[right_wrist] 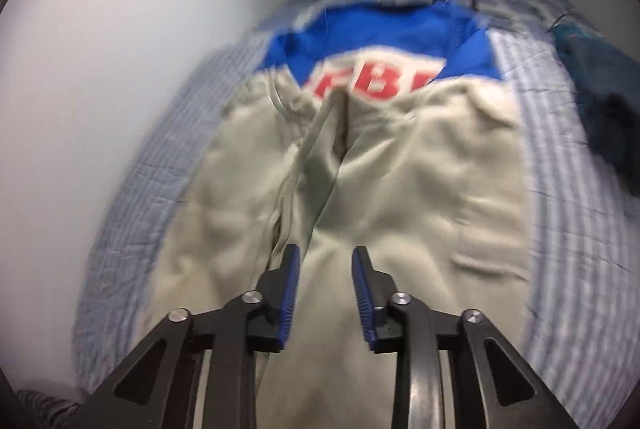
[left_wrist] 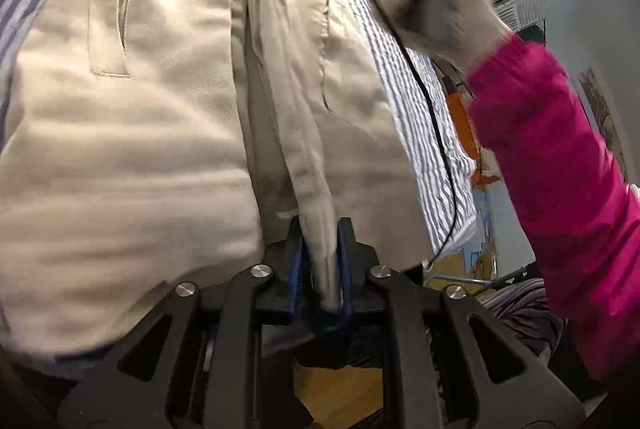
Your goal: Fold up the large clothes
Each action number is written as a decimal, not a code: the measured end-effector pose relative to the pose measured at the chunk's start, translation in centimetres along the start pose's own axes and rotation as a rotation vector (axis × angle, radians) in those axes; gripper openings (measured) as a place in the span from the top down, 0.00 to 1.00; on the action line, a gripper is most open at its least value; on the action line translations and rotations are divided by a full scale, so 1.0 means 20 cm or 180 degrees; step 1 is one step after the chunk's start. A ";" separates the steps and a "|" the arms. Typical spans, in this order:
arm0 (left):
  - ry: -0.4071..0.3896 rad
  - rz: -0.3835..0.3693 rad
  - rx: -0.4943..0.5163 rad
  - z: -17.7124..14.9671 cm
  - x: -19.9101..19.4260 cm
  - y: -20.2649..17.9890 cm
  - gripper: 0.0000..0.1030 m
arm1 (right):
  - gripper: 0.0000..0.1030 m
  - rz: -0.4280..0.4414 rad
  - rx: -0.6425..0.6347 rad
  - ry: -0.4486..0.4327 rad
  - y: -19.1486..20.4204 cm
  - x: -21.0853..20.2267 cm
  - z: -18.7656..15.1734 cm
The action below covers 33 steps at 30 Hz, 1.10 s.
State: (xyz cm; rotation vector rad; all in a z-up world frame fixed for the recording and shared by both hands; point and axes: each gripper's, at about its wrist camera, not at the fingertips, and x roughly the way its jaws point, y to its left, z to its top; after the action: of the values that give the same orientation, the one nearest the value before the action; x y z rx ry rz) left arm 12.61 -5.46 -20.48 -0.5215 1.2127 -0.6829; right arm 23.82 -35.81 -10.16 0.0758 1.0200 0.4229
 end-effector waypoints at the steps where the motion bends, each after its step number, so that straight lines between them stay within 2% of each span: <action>1: -0.0004 -0.0020 0.0015 -0.01 -0.03 -0.01 0.84 | 0.69 0.0016 -0.0003 -0.0099 0.00 -0.11 -0.04; 5: -0.0097 -0.0057 0.0188 -0.06 -0.19 -0.08 0.83 | 0.63 0.0058 0.0000 -0.0457 -0.06 -0.55 -0.26; 7: -0.0248 -0.0024 0.0259 -0.08 -0.31 -0.10 0.75 | 0.55 0.0022 0.0080 -0.0478 -0.11 -0.71 -0.41; 8: -0.0310 0.0012 0.0264 -0.09 -0.35 -0.10 0.63 | 0.52 -0.0026 0.0113 -0.0426 -0.13 -0.74 -0.45; 9: -0.0407 0.0078 0.0256 -0.08 -0.40 -0.10 0.56 | 0.51 -0.0090 0.0155 -0.0357 -0.15 -0.77 -0.53; 13: -0.0662 0.0314 0.0089 -0.04 -0.53 0.02 0.52 | 0.41 -0.0186 0.0335 -0.0064 -0.23 -0.75 -0.81; 15: -0.0755 0.0542 -0.0095 -0.04 -0.54 0.10 0.41 | 0.38 -0.0172 0.0466 0.0210 -0.25 -0.68 -0.95; 18: -0.0723 0.0718 -0.0344 -0.05 -0.52 0.22 0.41 | 0.38 -0.0043 0.0557 0.0564 -0.24 -0.56 -1.07; 21: -0.0665 0.0825 -0.0541 -0.09 -0.52 0.32 0.41 | 0.37 0.0084 0.0588 0.0665 -0.20 -0.53 -1.15; 23: -0.0651 0.0888 -0.0631 -0.10 -0.52 0.37 0.41 | 0.35 0.0030 0.0483 0.0719 -0.16 -0.50 -1.18; 24: -0.0646 0.0893 -0.0664 -0.10 -0.50 0.39 0.41 | 0.39 0.0007 0.0441 0.0786 -0.15 -0.48 -1.20; 25: -0.0636 0.0885 -0.0685 -0.10 -0.48 0.41 0.41 | 0.46 0.0047 0.0428 0.0851 -0.14 -0.47 -1.22; 26: -0.0614 0.0874 -0.0699 -0.10 -0.48 0.43 0.41 | 0.66 0.0180 0.0451 0.0913 -0.14 -0.45 -1.23; 29: -0.0574 0.0845 -0.0708 -0.10 -0.46 0.44 0.41 | 0.86 0.0258 0.0535 0.0857 -0.17 -0.50 -1.21; 33: -0.0734 0.0658 -0.0876 -0.07 -0.51 0.49 0.41 | 0.88 0.0480 0.0840 0.0712 -0.29 -0.60 -1.24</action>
State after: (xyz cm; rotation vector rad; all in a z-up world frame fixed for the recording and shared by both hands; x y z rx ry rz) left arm 11.16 8.61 -20.92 -0.6733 1.1283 -0.2721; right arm -0.52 -48.82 -15.04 0.3500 1.2923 0.4384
